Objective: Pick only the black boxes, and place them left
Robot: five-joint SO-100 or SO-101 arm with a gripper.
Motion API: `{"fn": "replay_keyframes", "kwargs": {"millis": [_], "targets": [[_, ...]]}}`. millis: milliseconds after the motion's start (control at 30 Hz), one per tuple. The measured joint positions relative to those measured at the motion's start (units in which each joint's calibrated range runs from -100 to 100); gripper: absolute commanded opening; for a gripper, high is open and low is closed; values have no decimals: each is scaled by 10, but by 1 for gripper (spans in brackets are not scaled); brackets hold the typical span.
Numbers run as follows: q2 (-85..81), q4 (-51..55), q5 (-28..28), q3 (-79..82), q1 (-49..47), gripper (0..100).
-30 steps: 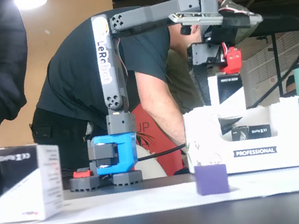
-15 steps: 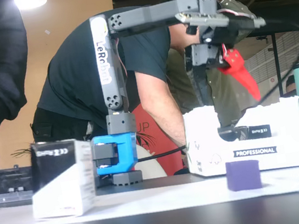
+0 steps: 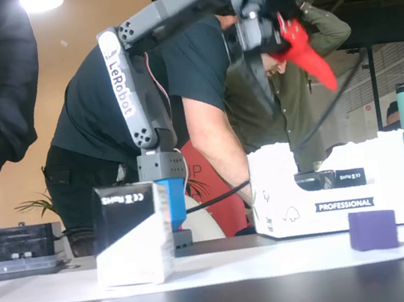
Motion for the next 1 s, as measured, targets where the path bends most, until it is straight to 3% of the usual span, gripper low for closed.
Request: {"fn": "replay_keyframes", "kwargs": {"millis": [367, 700, 1000], "targets": [[0, 3, 111, -110, 213, 48], [0, 4, 118, -154, 411, 54], [75, 4, 118, -171, 517, 54]]}}
